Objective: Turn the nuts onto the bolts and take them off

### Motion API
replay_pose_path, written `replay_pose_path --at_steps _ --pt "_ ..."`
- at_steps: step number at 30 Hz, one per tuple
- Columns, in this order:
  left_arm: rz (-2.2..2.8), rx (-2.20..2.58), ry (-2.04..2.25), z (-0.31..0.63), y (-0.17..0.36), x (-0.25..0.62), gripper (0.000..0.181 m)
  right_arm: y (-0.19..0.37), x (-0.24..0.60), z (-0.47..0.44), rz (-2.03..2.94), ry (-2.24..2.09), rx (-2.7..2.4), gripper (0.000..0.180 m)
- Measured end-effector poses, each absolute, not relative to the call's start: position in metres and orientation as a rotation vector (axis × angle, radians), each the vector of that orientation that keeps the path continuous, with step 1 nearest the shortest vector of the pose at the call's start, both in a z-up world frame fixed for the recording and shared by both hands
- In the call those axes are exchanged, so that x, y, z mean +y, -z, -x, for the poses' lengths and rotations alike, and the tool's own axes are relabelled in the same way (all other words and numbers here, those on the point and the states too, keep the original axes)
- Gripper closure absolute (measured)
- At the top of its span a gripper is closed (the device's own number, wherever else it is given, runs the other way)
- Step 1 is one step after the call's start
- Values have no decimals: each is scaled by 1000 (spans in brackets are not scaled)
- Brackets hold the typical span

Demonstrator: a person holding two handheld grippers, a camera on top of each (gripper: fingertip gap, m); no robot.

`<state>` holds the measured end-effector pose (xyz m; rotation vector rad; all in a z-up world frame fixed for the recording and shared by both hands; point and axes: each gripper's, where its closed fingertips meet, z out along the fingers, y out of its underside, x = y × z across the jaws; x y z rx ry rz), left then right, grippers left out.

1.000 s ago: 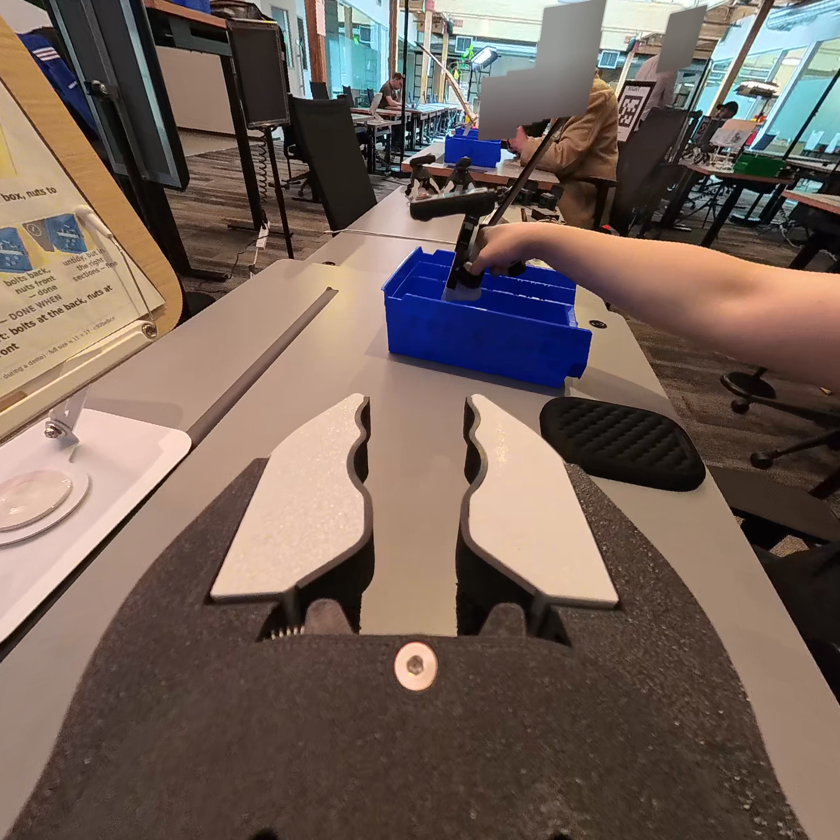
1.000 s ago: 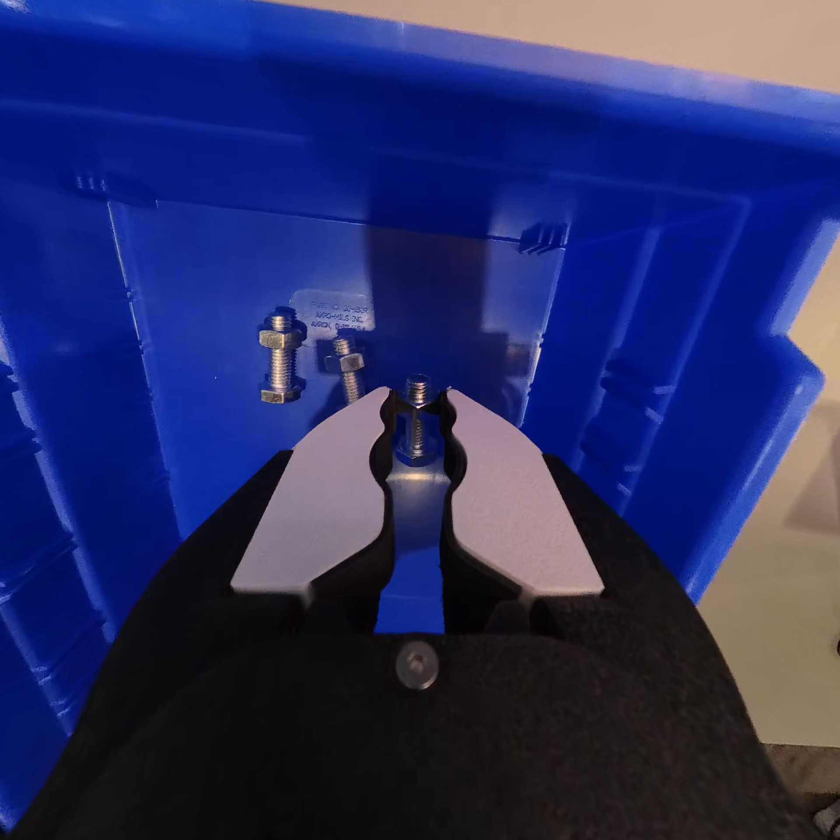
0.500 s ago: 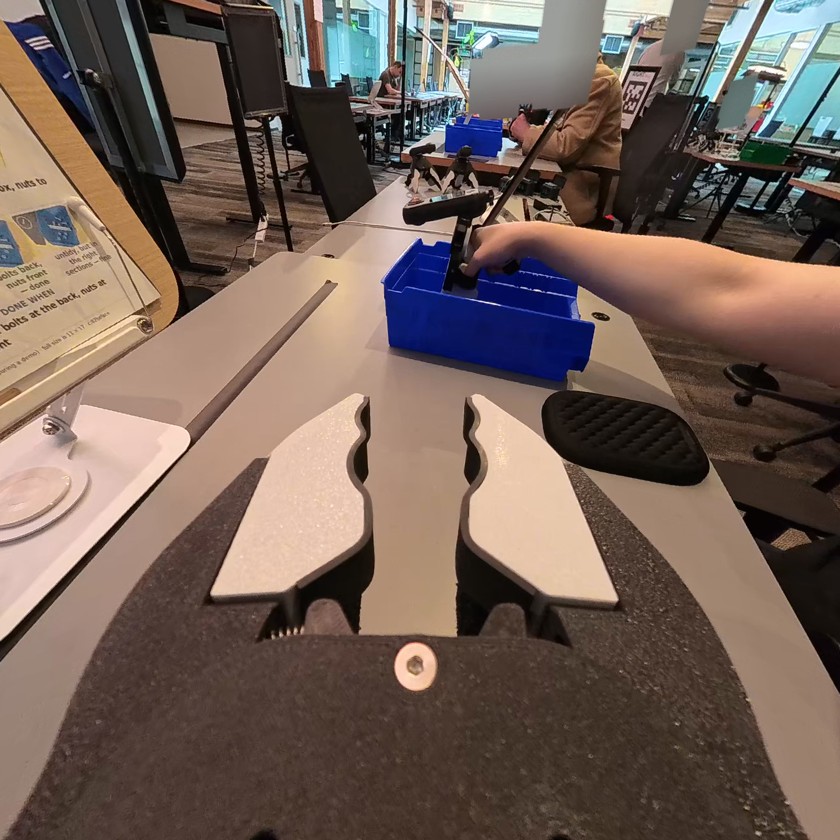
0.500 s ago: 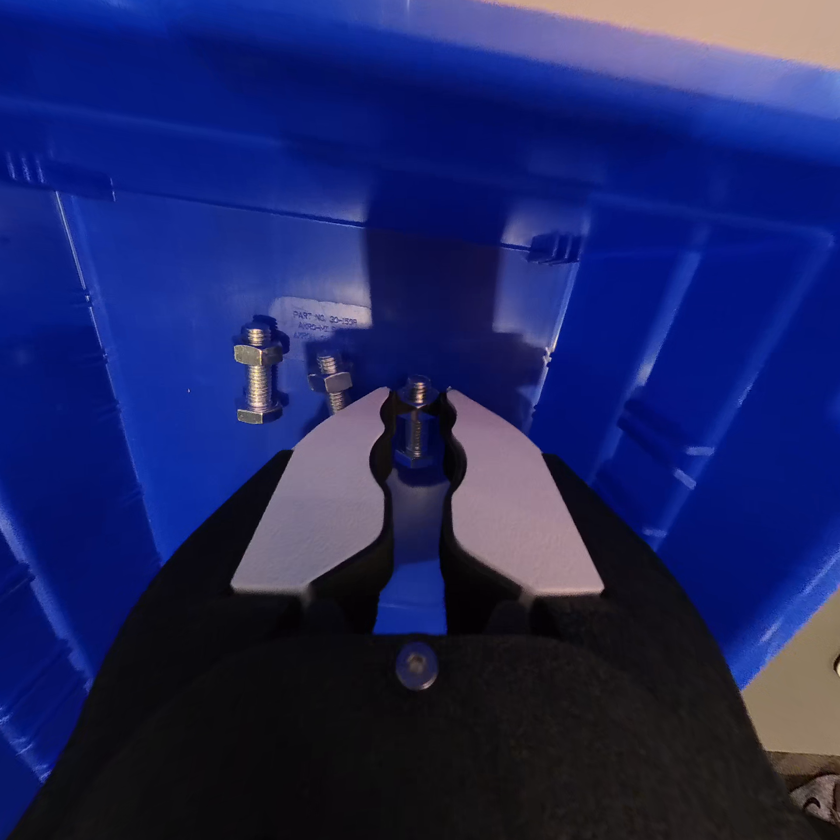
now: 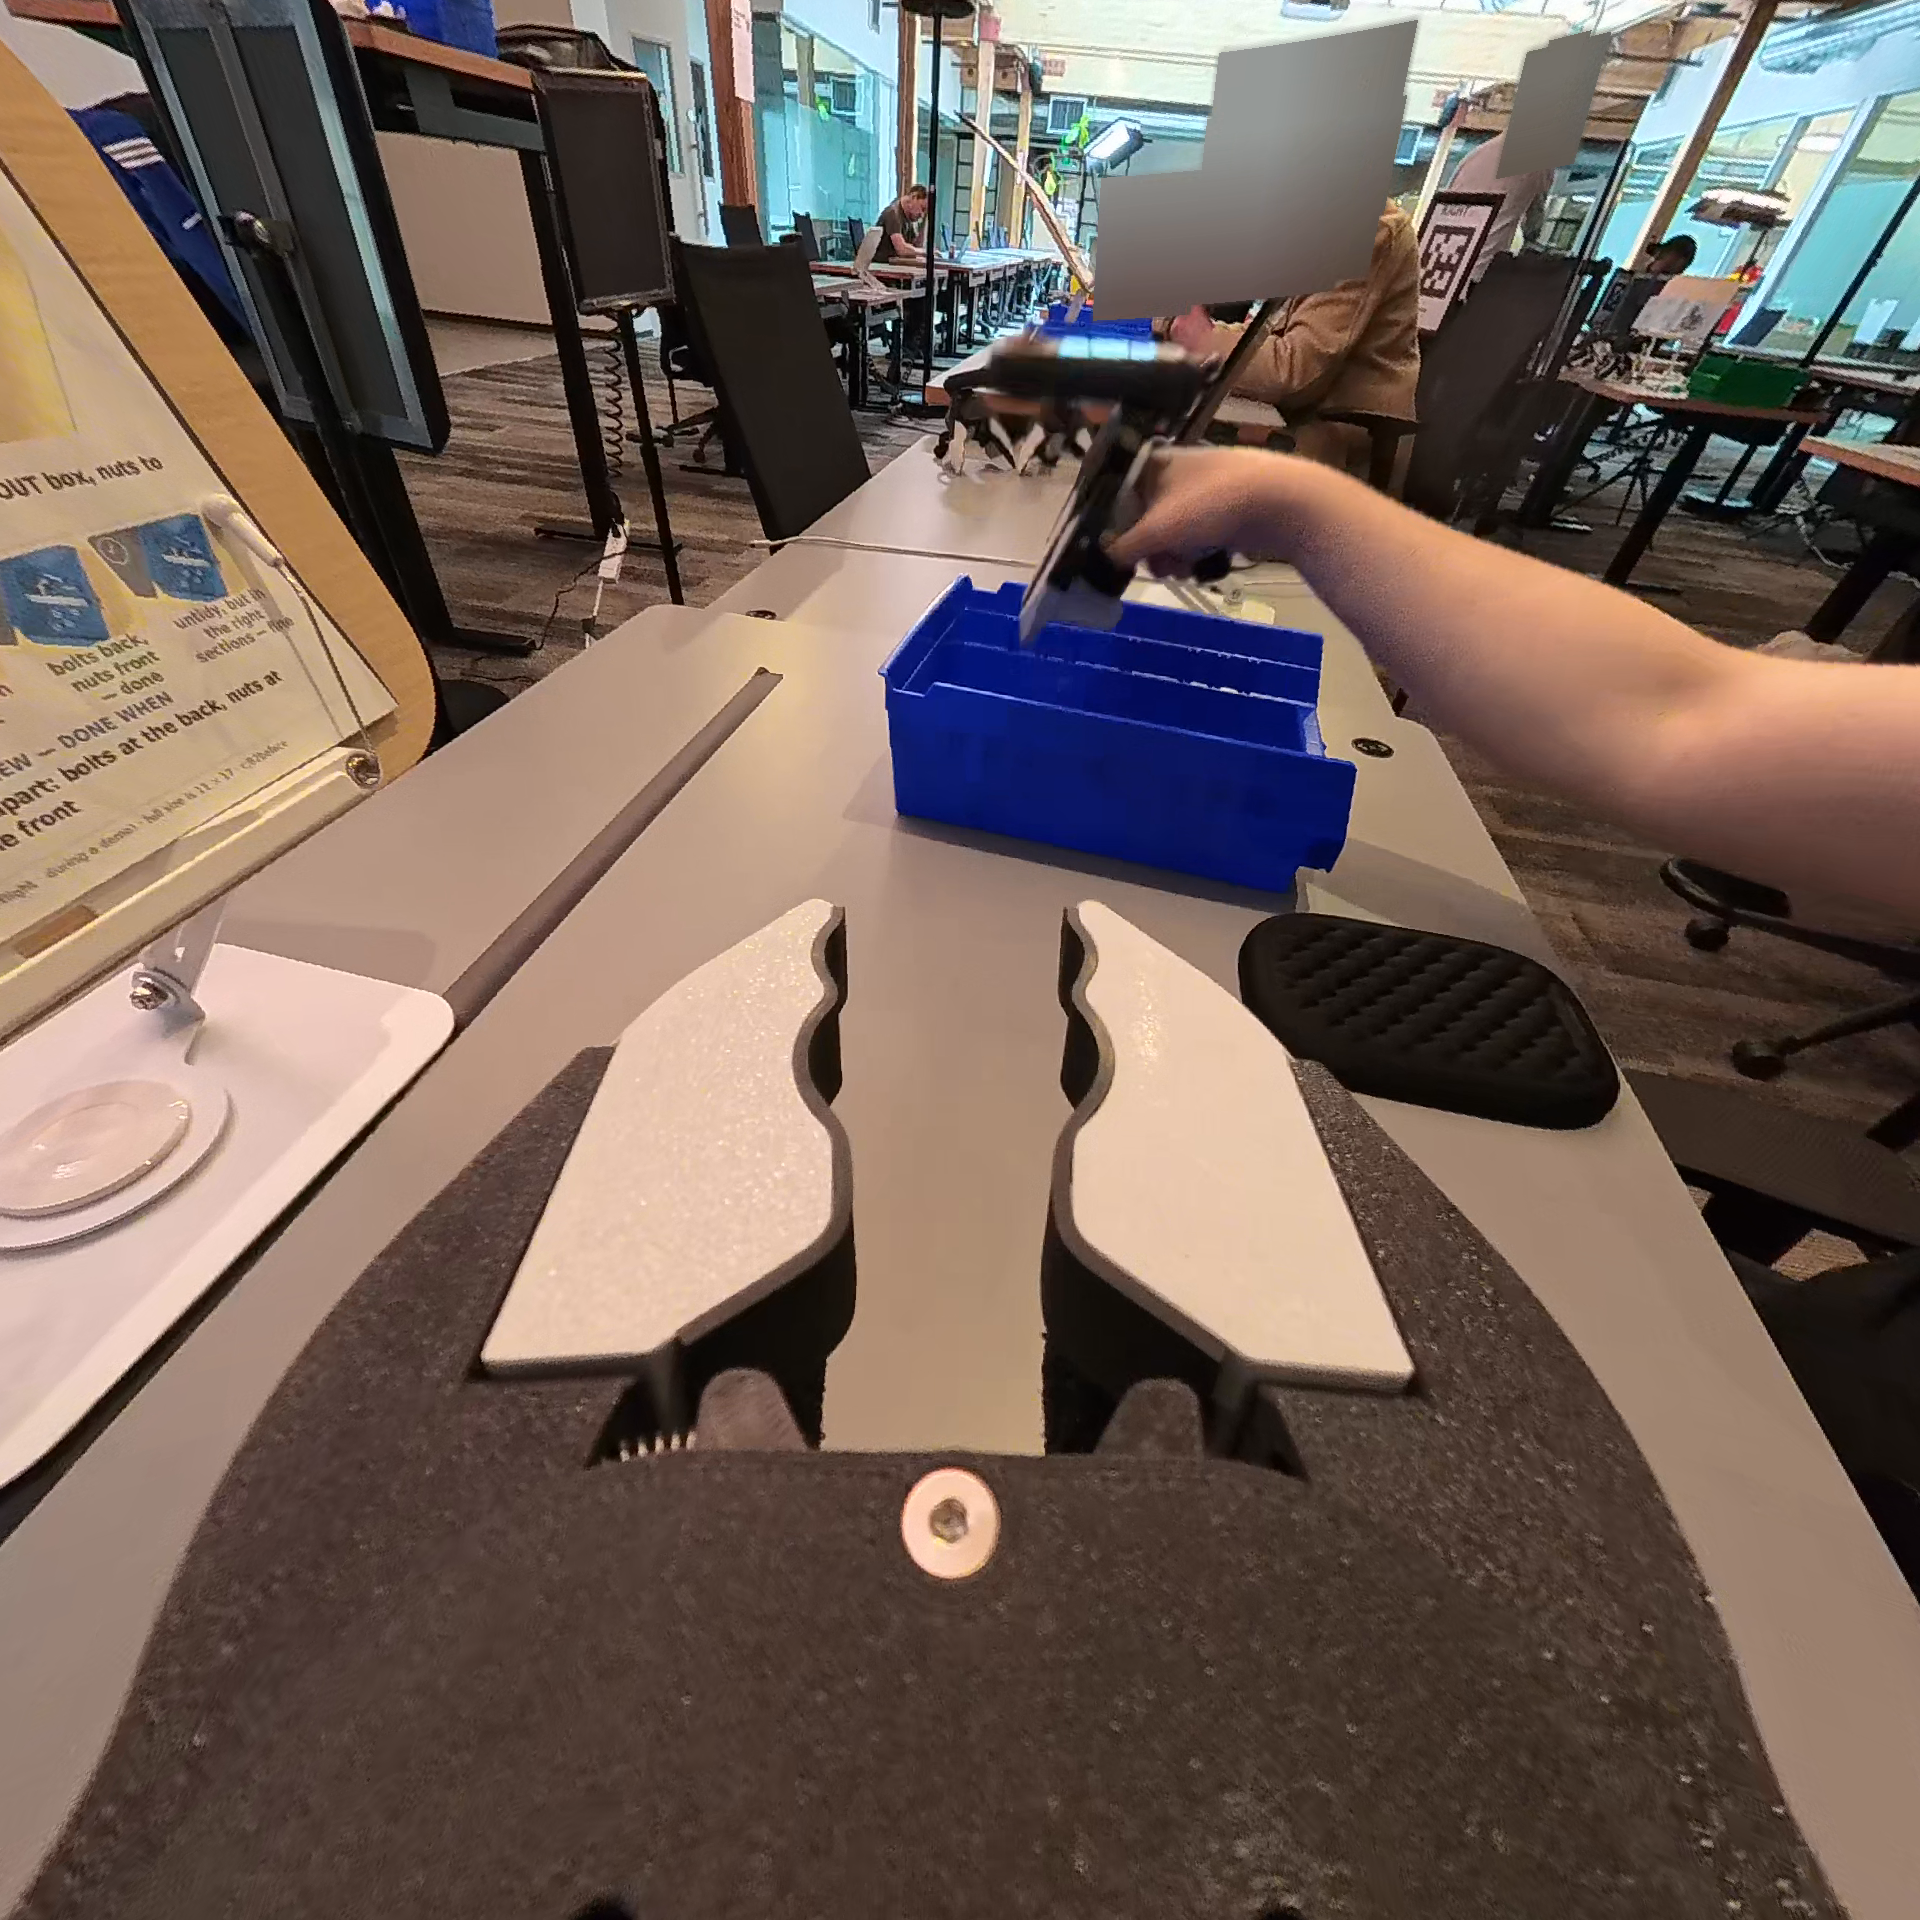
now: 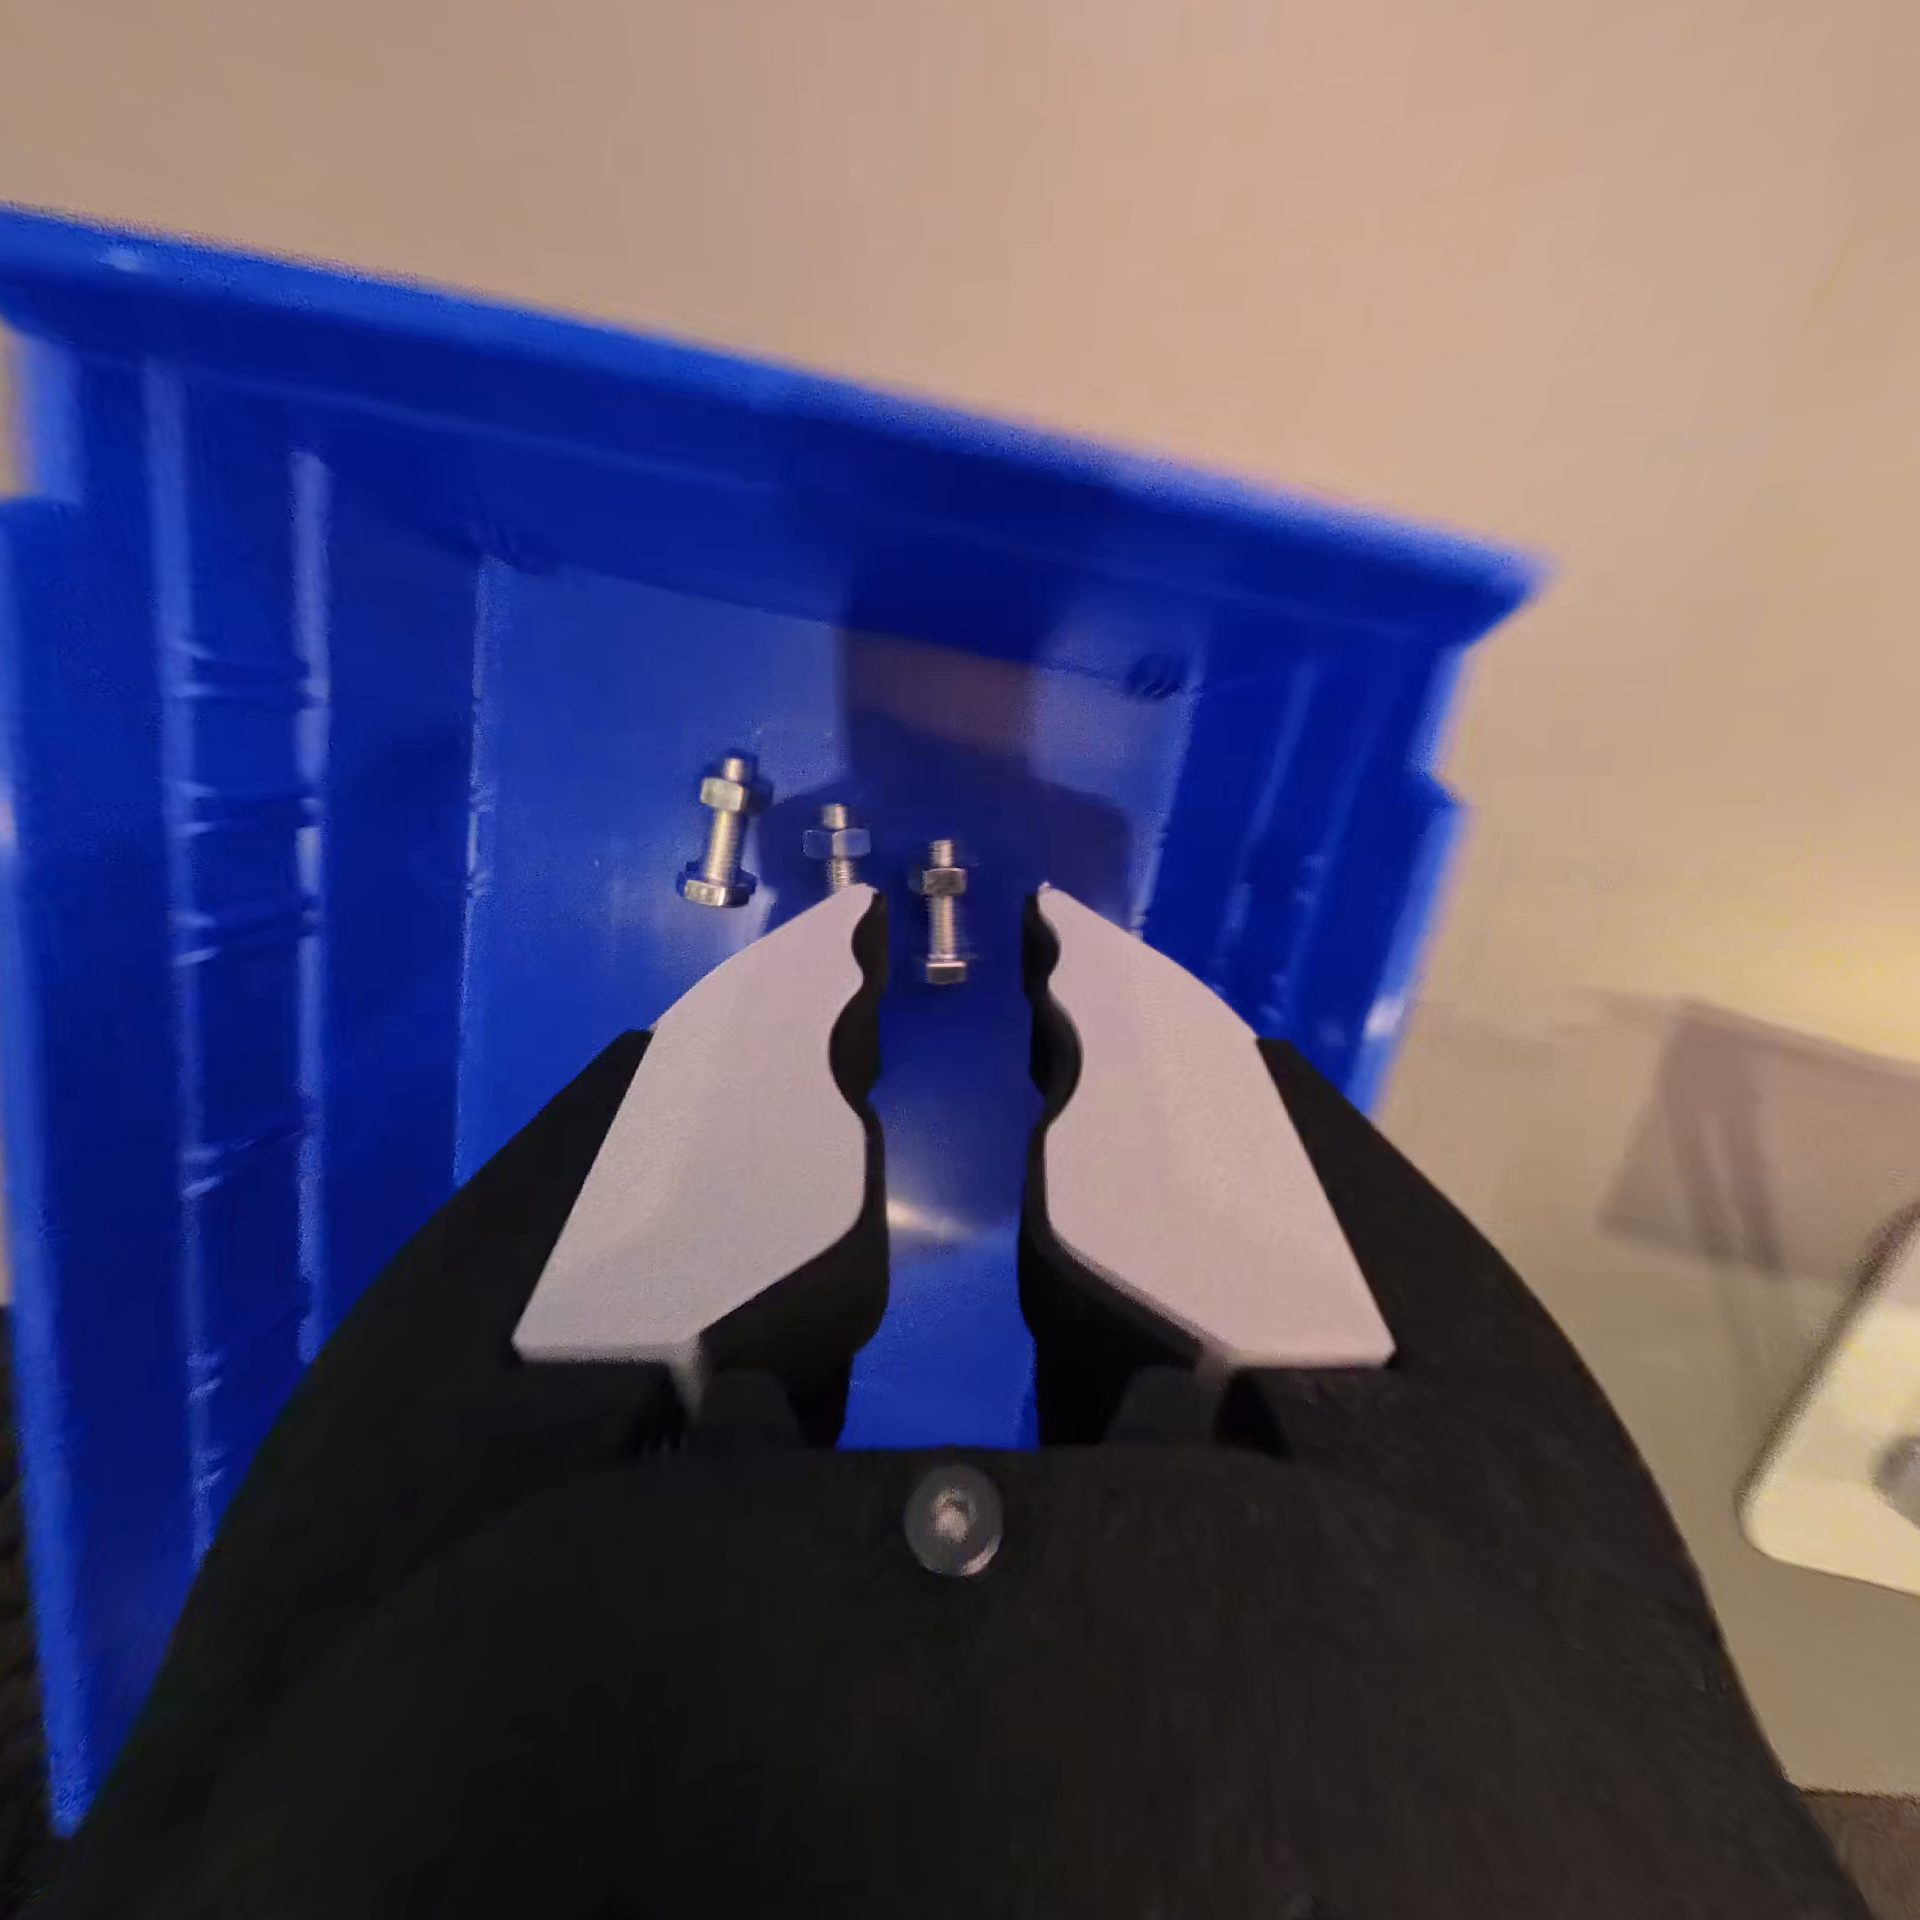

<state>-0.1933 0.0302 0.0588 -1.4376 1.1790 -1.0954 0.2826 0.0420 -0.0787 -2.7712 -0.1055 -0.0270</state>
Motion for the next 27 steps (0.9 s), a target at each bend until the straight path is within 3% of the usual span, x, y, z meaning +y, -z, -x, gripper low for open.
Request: replay_pose_path --at_steps 6,10,17,21,27 --pt "1436 1123 1034 193 -65 38 142 -87 59 -212 2181 85 -255 154" --pt "1431 1034 974 197 -76 48 142 -153 58 -123 1860 -23 -416 140" --pt "1359 864 1083 203 -102 51 145 -176 51 -6 1548 -134 -546 140" --pt "1378 872 942 207 -97 60 145 -168 51 54 1434 -276 -631 140" --pt "1395 863 829 208 -94 66 145 -140 62 79 1384 -205 -724 142"
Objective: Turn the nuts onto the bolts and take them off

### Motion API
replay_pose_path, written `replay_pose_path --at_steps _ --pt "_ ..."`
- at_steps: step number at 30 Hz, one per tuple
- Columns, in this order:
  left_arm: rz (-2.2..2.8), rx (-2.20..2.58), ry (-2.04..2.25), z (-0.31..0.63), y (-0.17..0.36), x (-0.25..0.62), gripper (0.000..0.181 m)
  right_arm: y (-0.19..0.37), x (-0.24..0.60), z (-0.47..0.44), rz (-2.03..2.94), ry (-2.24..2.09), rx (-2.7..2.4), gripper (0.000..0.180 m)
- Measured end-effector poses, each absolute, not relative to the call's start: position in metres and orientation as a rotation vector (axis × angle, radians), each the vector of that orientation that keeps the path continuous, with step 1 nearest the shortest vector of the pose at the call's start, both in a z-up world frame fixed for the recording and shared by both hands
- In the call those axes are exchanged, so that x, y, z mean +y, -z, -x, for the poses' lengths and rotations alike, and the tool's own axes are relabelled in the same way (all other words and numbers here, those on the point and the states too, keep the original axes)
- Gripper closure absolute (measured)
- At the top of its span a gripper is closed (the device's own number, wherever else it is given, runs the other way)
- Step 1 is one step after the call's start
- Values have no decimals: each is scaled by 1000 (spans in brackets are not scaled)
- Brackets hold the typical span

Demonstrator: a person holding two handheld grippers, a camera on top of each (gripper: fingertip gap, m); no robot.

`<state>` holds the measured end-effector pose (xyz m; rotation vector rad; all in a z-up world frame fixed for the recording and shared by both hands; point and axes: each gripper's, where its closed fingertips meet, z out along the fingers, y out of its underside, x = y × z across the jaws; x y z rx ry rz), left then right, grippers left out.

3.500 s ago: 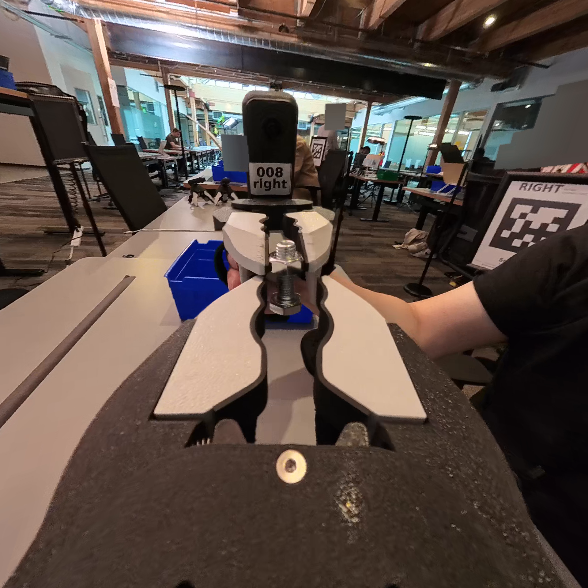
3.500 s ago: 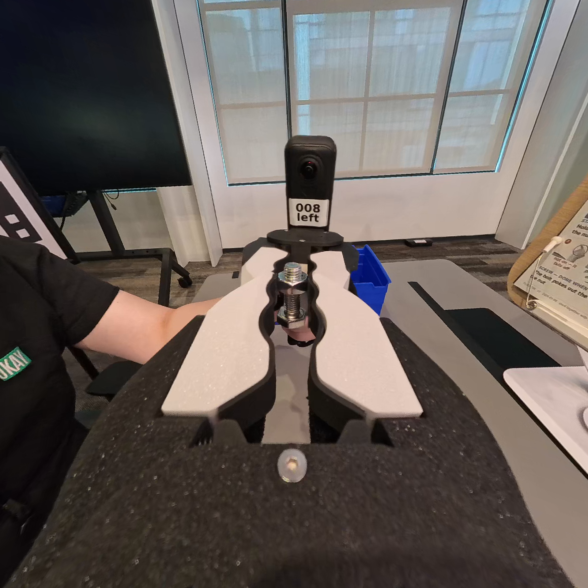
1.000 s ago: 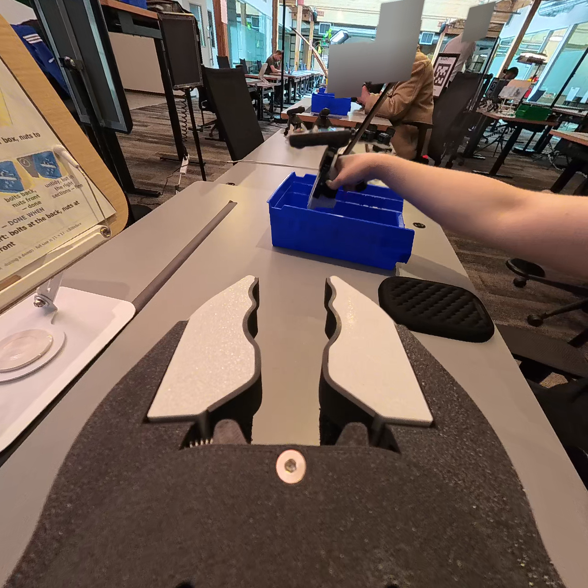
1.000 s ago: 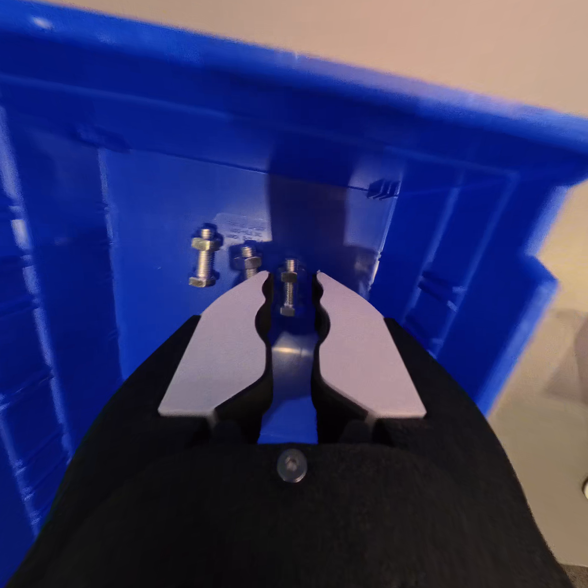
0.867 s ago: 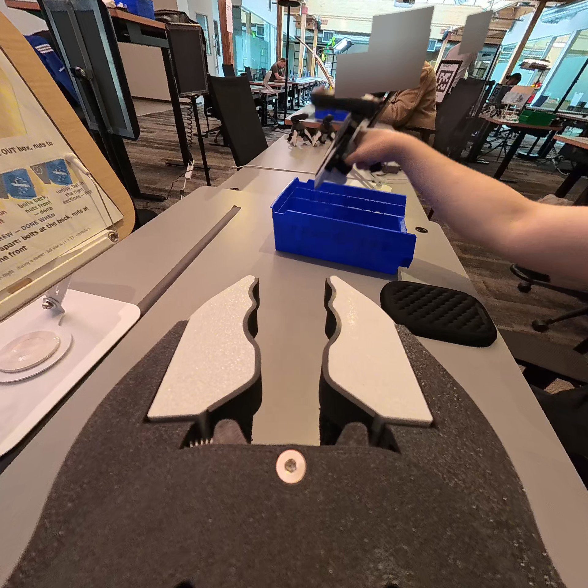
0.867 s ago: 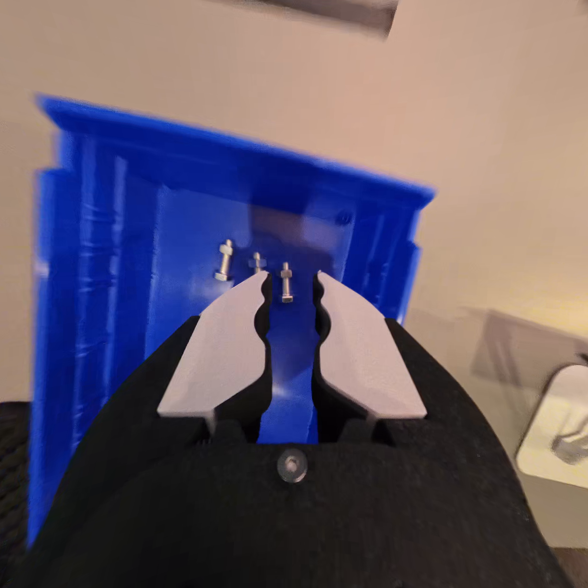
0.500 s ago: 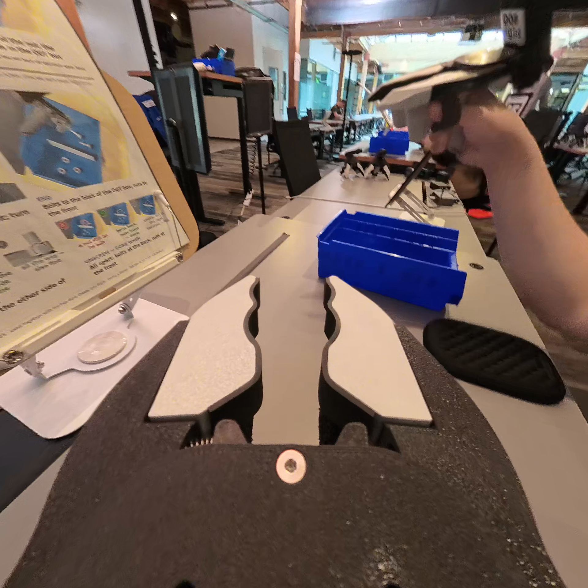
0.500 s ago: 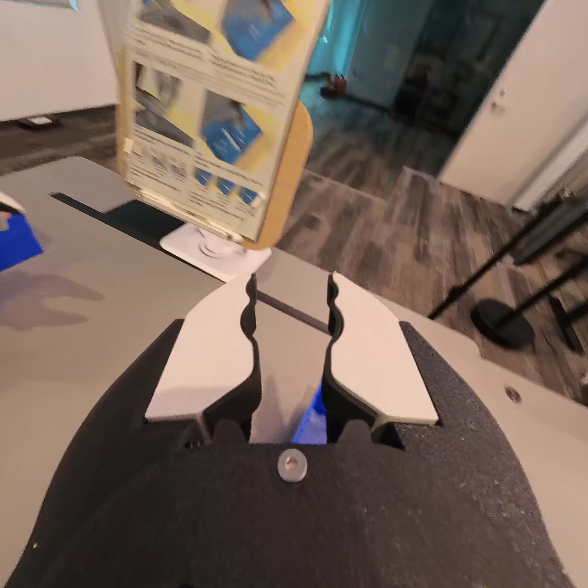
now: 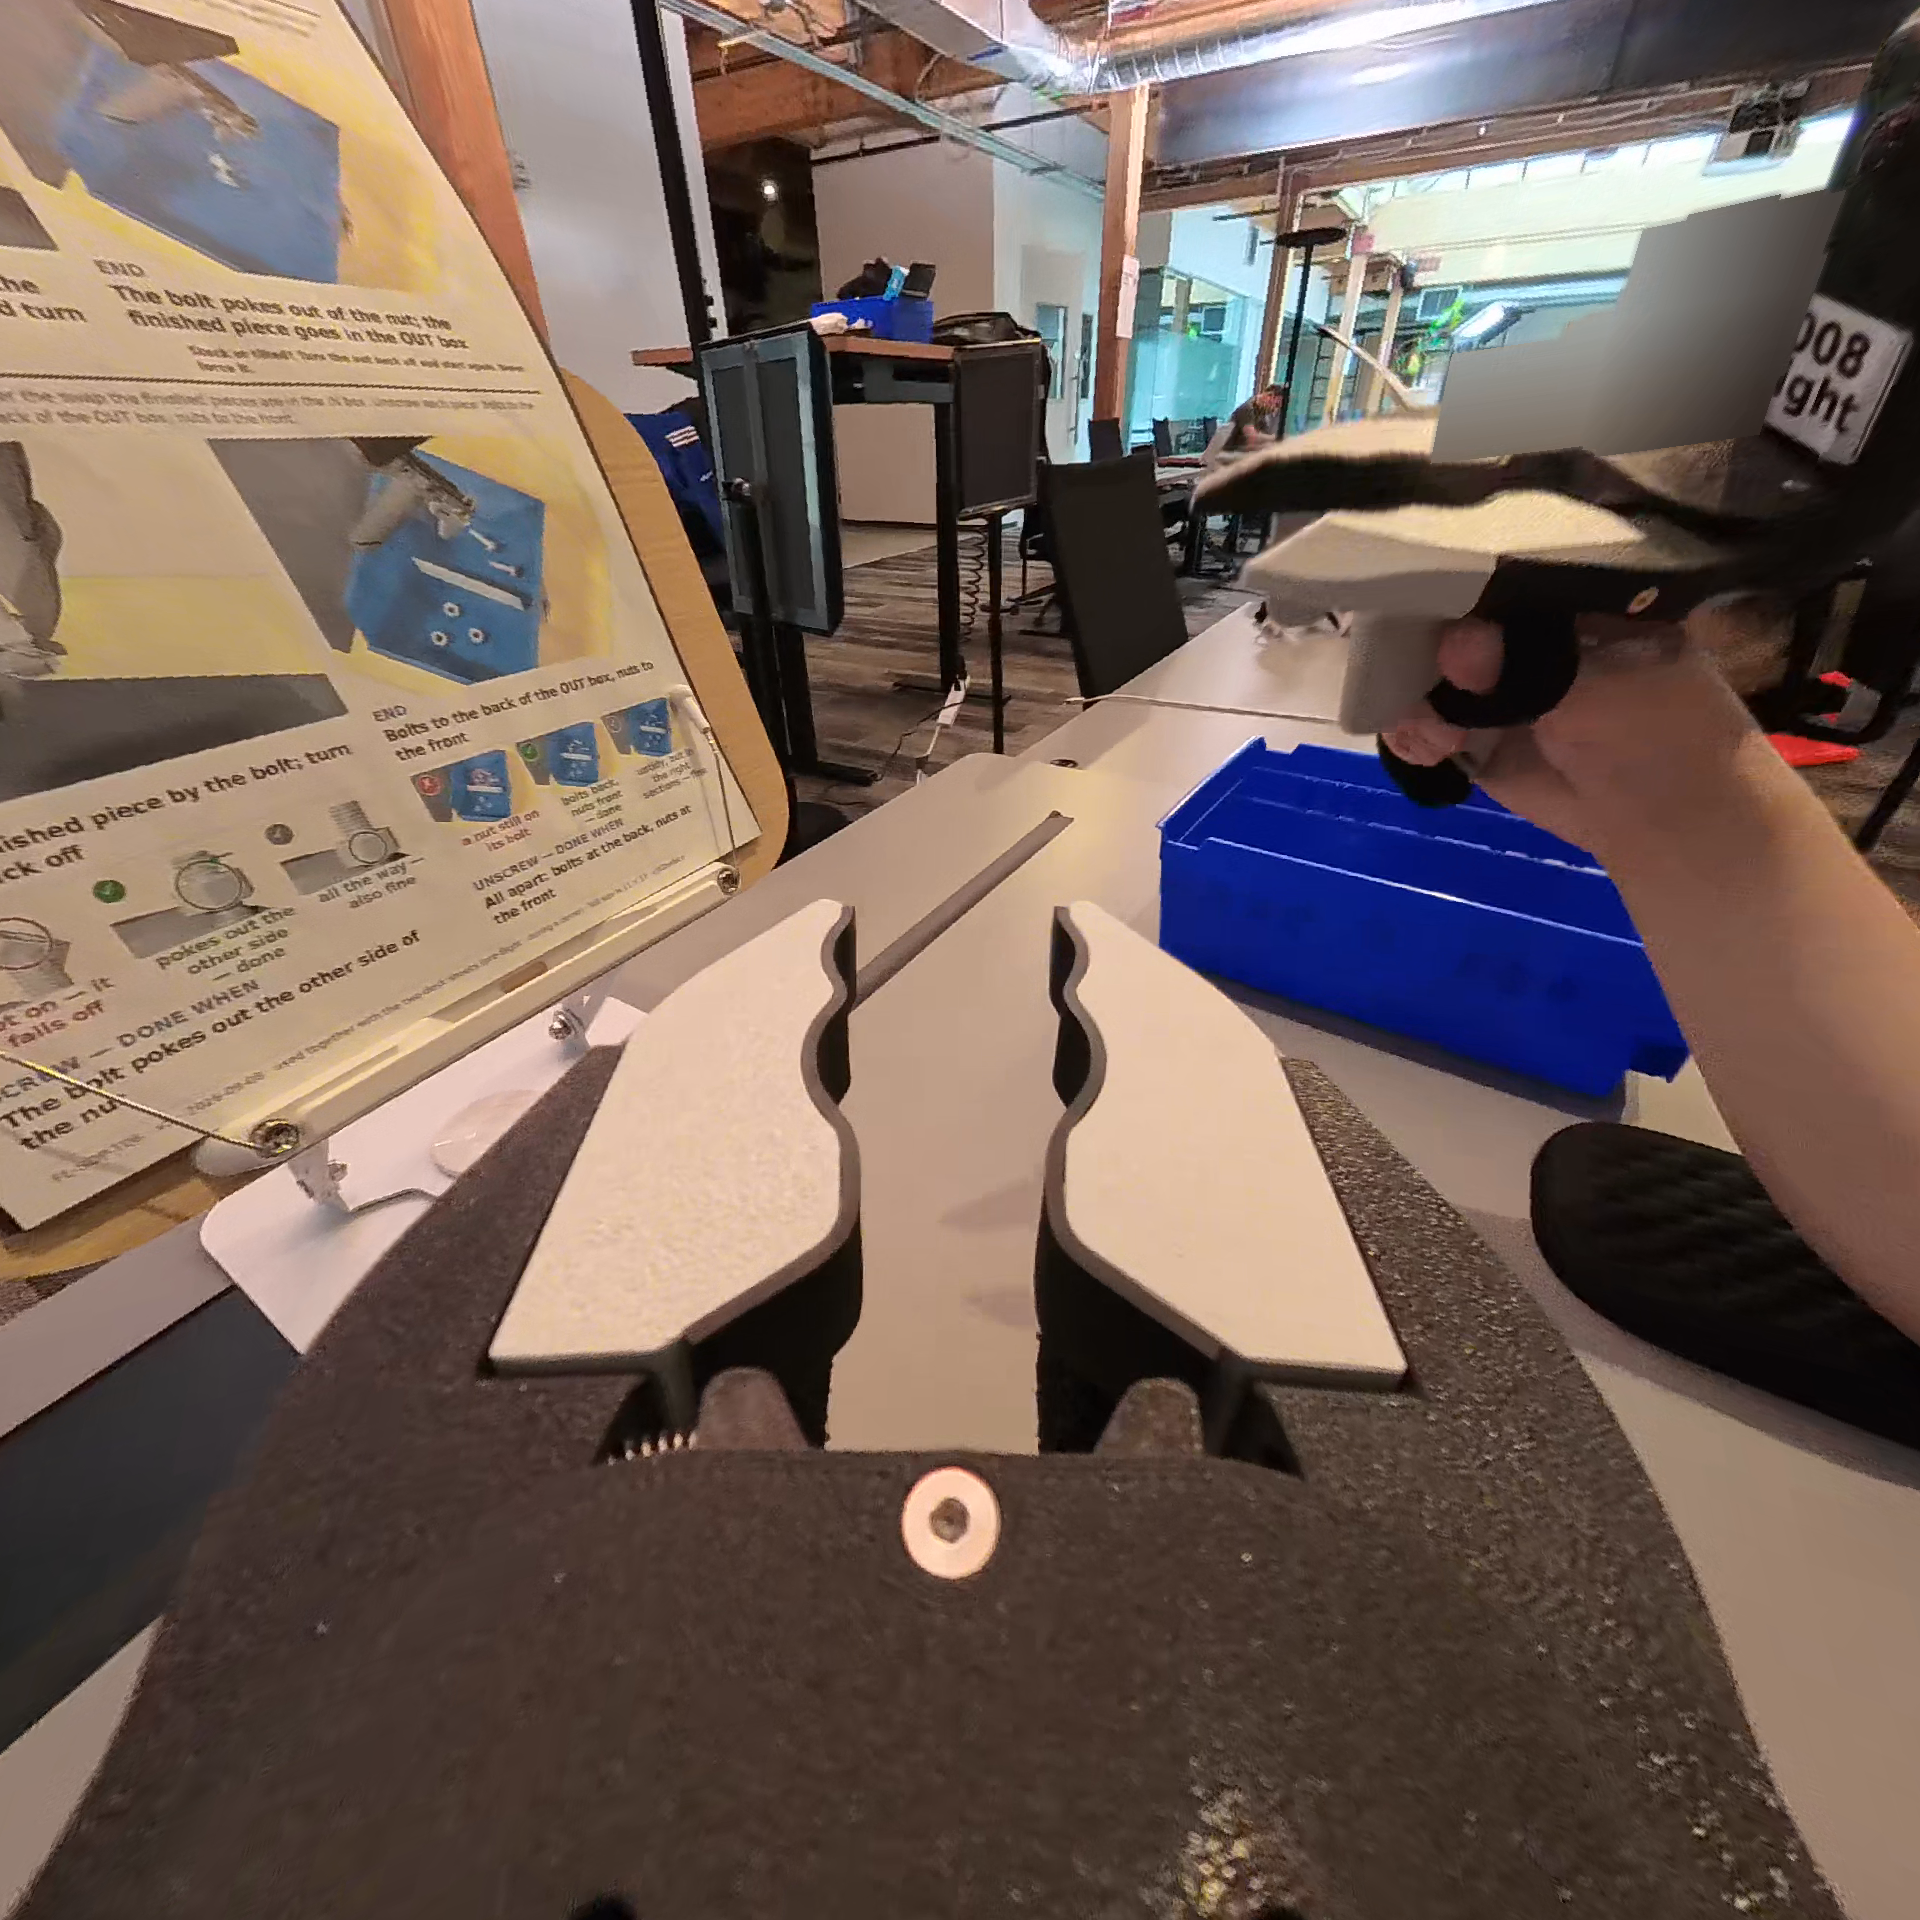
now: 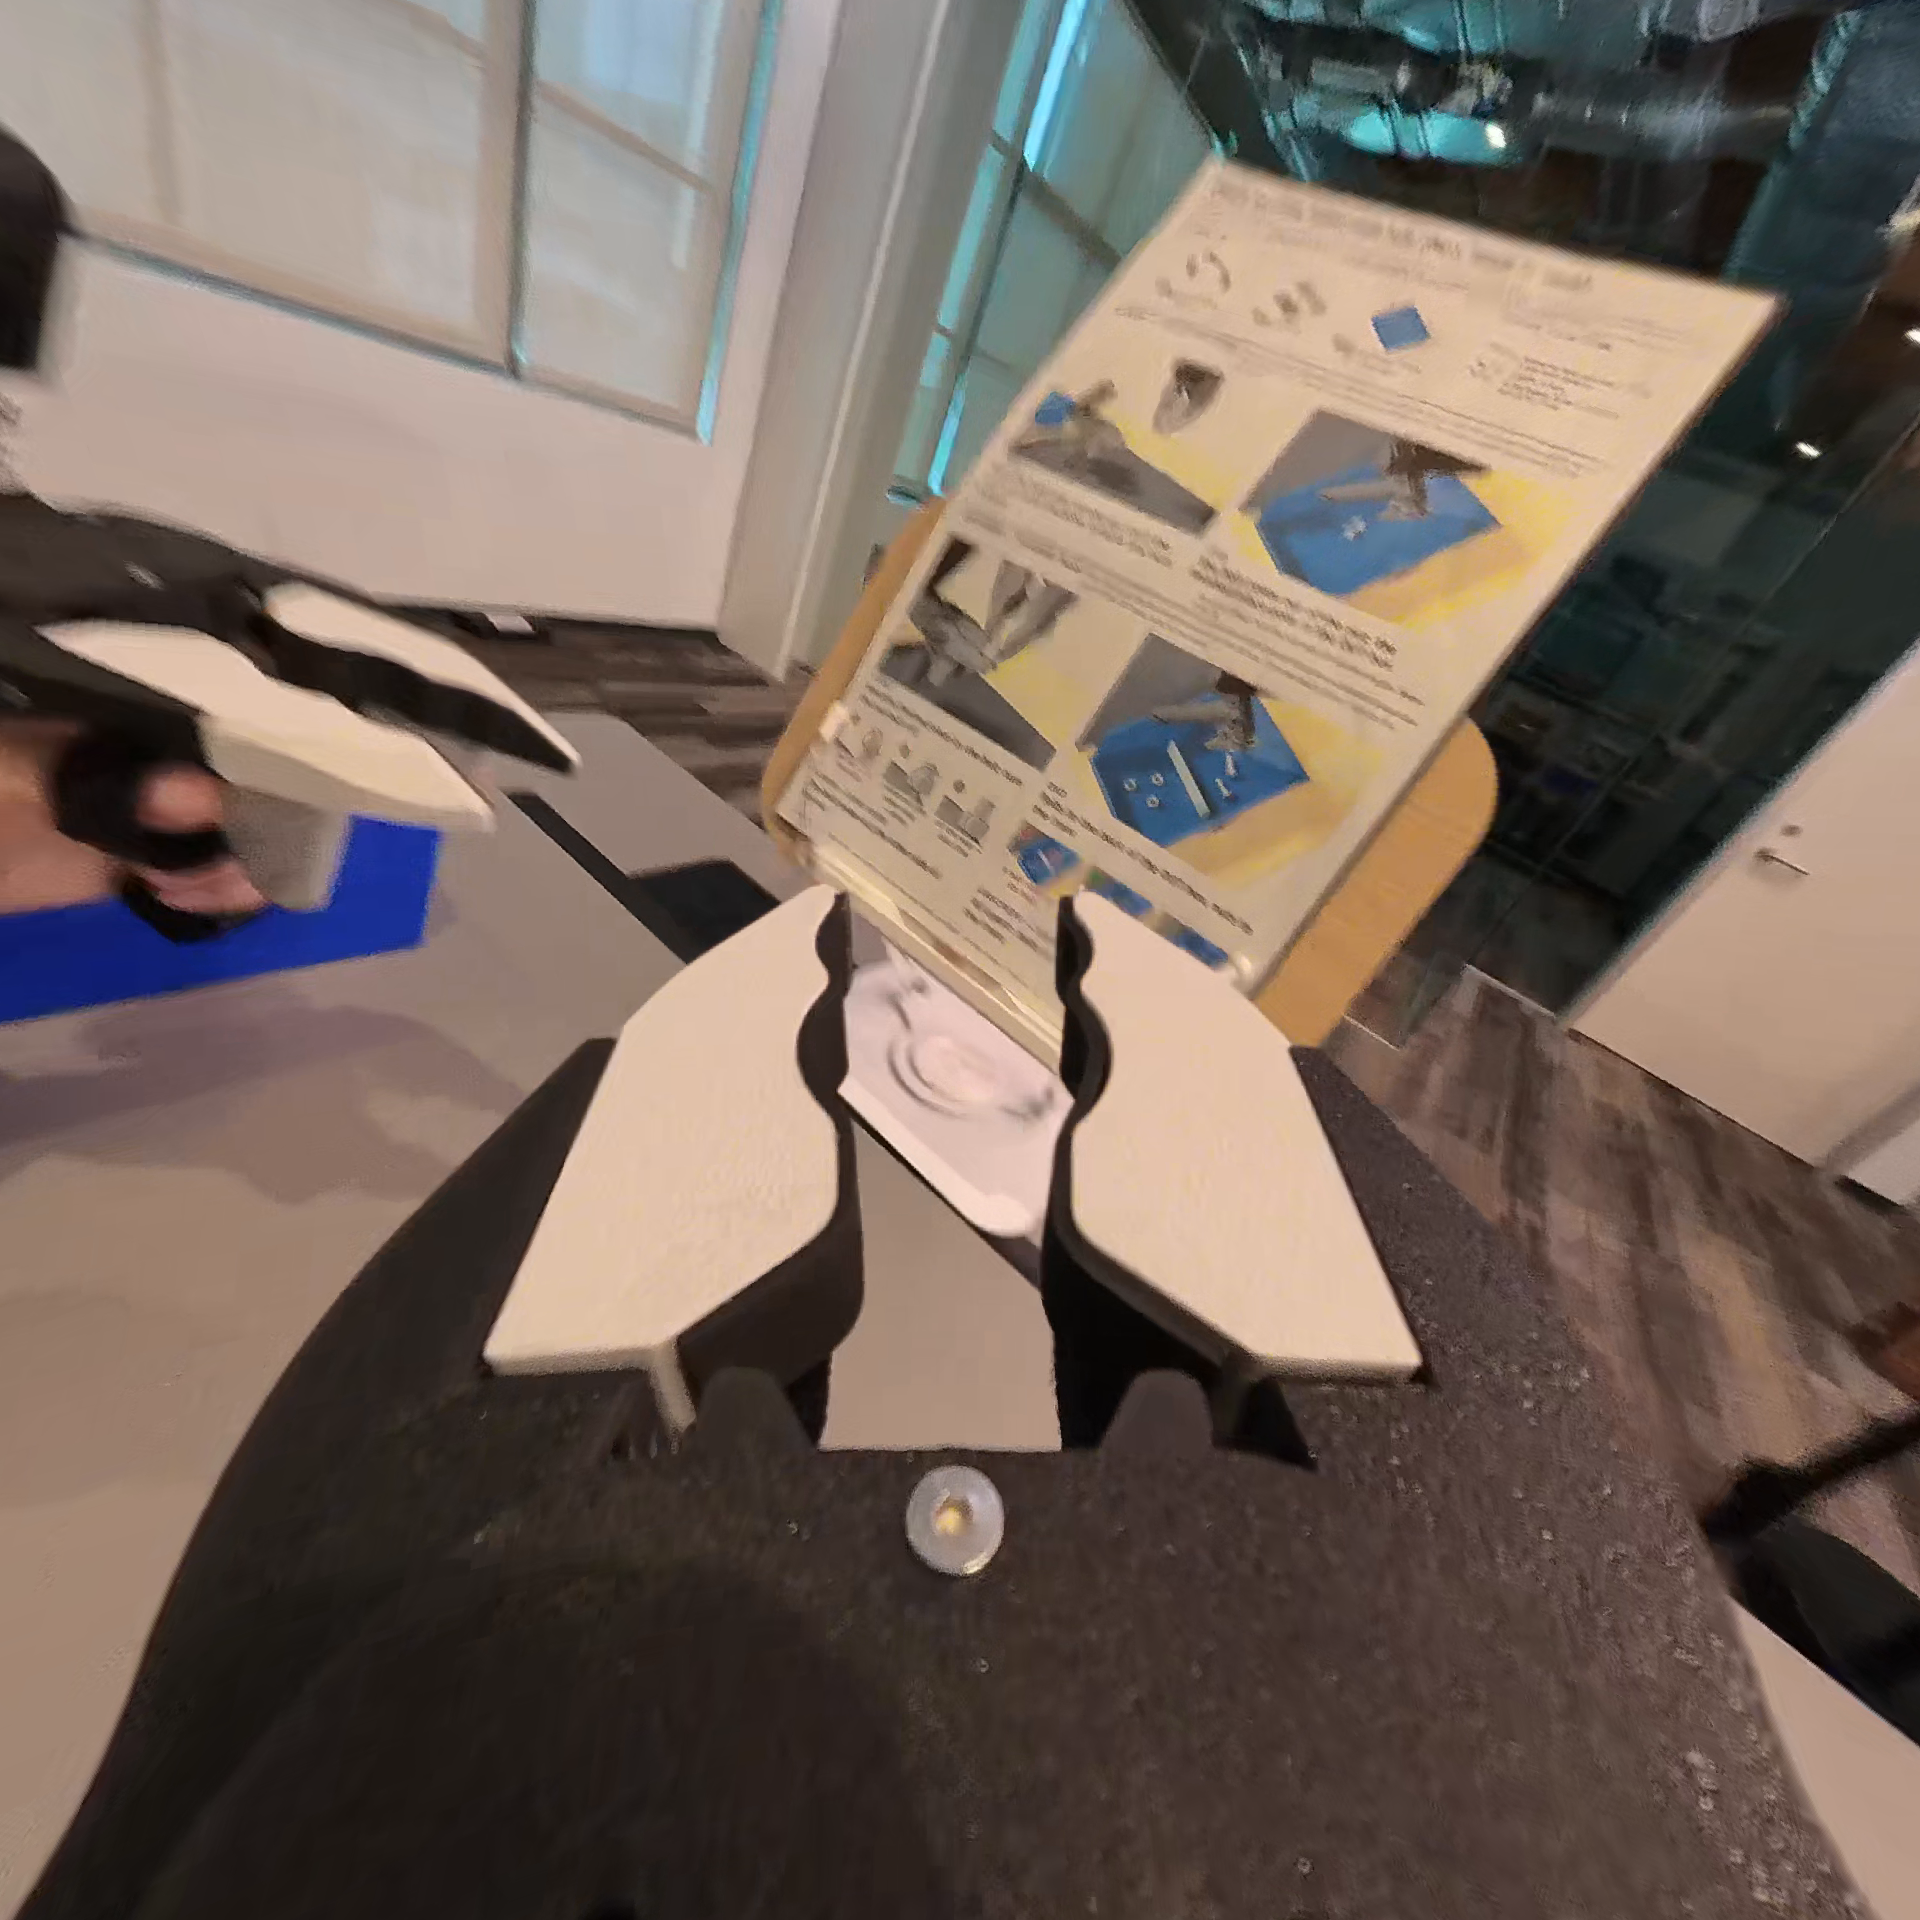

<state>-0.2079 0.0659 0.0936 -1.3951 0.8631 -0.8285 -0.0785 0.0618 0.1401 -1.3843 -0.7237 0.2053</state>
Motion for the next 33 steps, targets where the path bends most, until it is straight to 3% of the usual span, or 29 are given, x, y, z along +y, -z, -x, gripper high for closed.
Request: replay_pose_path --at_steps 10,18,21,26,33 --pt "1416 836 835 221 -136 34 149 -107 78 38 1514 -190 -698 149" --pt "1730 772 505 327 -136 41 147 -85 87 39 1586 -107 -759 150" --pt "1905 771 375 382 -108 27 148 -80 87 46 1596 -140 -779 150" --pt "2328 868 132 476 -11 -13 155 -71 89 49 1620 -145 -812 150" --pt "2651 946 98 529 92 -38 151 -70 87 48 1627 -163 -821 153"
